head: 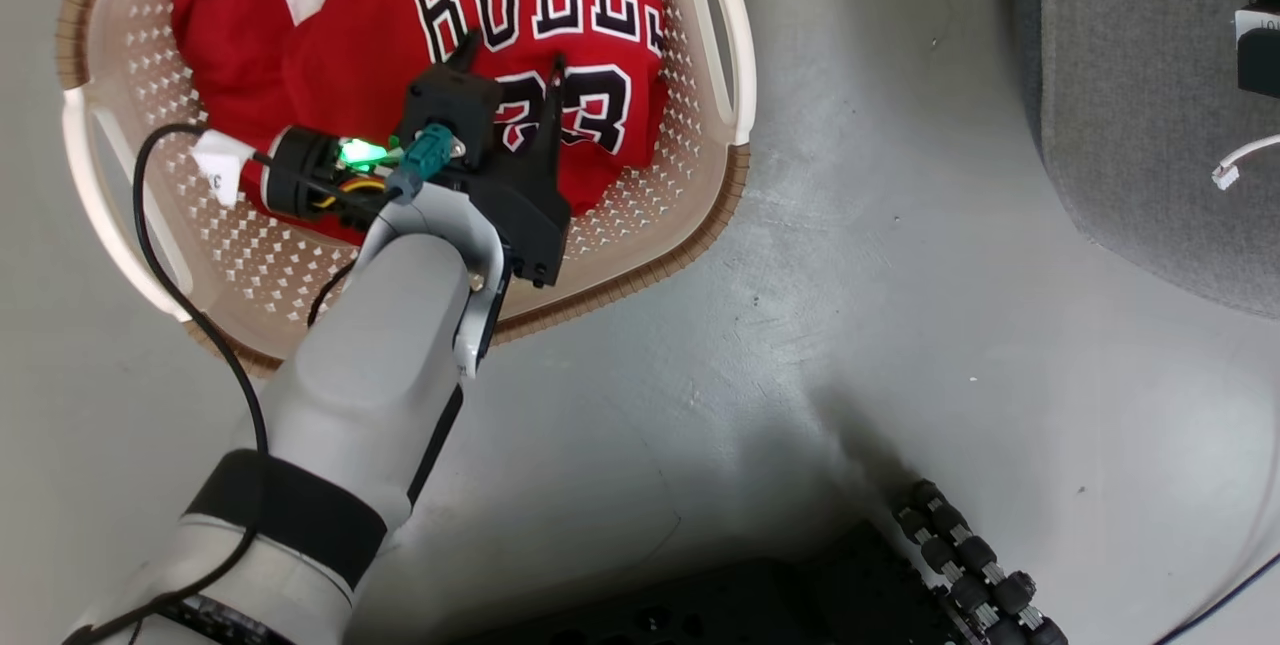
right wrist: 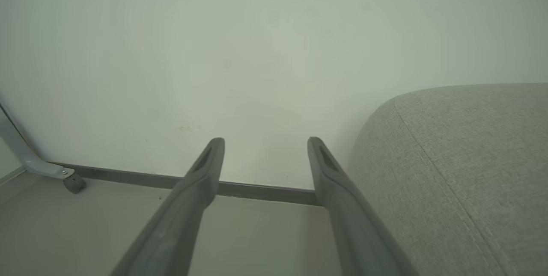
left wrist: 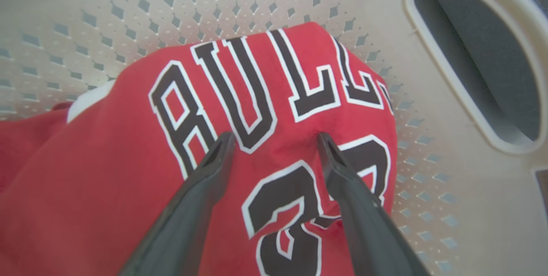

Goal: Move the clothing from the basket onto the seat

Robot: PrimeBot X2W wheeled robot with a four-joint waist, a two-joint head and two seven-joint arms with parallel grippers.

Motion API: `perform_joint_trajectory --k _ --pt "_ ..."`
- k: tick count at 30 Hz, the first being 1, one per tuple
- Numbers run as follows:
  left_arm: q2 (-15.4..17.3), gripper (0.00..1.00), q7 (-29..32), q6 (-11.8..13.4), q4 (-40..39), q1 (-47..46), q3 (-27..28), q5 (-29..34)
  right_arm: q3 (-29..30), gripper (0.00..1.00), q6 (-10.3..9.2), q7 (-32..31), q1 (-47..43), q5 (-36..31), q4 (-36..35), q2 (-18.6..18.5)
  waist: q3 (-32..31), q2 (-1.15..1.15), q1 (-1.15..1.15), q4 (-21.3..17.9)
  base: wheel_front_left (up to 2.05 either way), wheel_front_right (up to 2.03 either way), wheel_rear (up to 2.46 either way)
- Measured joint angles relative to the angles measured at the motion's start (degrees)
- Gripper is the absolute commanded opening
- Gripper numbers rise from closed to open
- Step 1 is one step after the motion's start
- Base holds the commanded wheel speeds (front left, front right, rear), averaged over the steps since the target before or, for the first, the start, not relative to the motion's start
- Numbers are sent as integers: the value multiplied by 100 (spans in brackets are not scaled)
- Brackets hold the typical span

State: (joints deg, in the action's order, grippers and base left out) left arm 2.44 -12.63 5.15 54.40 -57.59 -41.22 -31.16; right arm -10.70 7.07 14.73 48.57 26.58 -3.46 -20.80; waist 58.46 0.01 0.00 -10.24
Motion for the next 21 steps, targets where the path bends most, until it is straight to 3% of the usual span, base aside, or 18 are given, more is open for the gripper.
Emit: perform_joint_trajectory --k 13,14,15,21 --pt "0 97 -5 98 508 -469 -49 -2 -82 100 1 0 -4 24 -112 7 221 -1 0 -165 0 0 0" --pt "0 42 -5 100 517 -498 -55 -3 -97 100 1 0 -4 35 -112 14 226 -1 0 -174 0 0 0" --pt "-1 0 -5 116 526 -517 -59 -19 -108 100 1 0 -3 59 -108 27 228 -1 0 -184 0 0 0" --pt "-2 0 -12 141 564 -448 -111 -174 -152 100 1 0 -7 75 65 68 110 -1 0 -196 0 0 0"
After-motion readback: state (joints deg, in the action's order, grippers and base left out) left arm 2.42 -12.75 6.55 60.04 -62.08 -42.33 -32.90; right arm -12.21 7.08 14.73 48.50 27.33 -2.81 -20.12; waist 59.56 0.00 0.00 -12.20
